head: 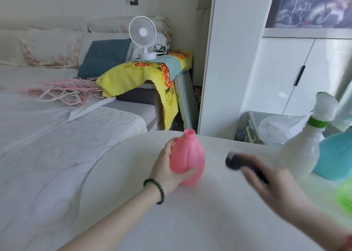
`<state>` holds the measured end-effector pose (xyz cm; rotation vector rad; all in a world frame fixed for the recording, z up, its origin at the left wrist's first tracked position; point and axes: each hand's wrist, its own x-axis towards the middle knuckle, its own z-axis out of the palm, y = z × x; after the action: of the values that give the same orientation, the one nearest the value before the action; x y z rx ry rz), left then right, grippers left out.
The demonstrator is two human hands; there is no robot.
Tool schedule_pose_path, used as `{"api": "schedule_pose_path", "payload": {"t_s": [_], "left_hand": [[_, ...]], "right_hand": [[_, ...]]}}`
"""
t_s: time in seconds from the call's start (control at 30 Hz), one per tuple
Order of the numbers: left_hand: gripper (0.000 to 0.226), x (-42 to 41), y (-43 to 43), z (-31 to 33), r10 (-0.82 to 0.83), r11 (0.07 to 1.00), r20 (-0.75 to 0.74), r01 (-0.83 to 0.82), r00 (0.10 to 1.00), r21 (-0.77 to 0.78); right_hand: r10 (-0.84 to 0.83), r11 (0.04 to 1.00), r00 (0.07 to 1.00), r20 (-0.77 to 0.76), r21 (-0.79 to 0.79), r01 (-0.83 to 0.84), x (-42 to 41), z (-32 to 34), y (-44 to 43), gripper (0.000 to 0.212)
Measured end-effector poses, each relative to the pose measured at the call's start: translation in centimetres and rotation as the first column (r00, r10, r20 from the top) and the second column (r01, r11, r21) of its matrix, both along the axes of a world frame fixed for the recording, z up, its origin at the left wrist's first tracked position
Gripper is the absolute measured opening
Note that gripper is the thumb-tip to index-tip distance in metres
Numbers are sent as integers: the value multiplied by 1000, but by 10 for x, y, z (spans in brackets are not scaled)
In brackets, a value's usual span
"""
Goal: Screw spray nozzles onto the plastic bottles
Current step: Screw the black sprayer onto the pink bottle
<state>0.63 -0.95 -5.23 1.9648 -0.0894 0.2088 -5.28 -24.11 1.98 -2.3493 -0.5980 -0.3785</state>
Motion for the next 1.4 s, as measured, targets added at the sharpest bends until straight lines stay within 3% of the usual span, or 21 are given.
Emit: {"api": "schedule_pose_path", "payload": {"t_s": [0.1,0.17,0.4,0.67,0.83,1.1,1.3,1.4], "left_hand": [[87,-24,-8,0,-33,999,-11,34,999,11],[85,-35,-14,2,-57,998,-7,57,998,31],[83,-61,-26,7,-84,996,-38,86,996,29],[84,-70,-30,10,-99,992,-55,102,994,68],[86,-70,-29,8,-112,991,-38,114,993,63],[86,-70,-29,8,-112,991,-37,115,993,72],[85,-71,-30,10,-124,991,-49,126,991,51],[85,-72,-30,11,-126,990,-50,129,991,53]], "right_hand": [[-141,972,984,105,202,117,0,56,-11,11],[-148,963,982,114,241,117,0,94,-17,6],[-37,999,994,104,32,34,-13,176,0,6],[24,985,999,35,-172,-17,3,148,36,12],[90,869,987,-133,-474,-143,18,117,57,17],[94,753,964,-250,-615,-233,27,116,74,24],[-182,758,920,-347,-645,-94,28,112,90,18],[-249,754,891,-379,-653,-67,26,114,93,32]]}}
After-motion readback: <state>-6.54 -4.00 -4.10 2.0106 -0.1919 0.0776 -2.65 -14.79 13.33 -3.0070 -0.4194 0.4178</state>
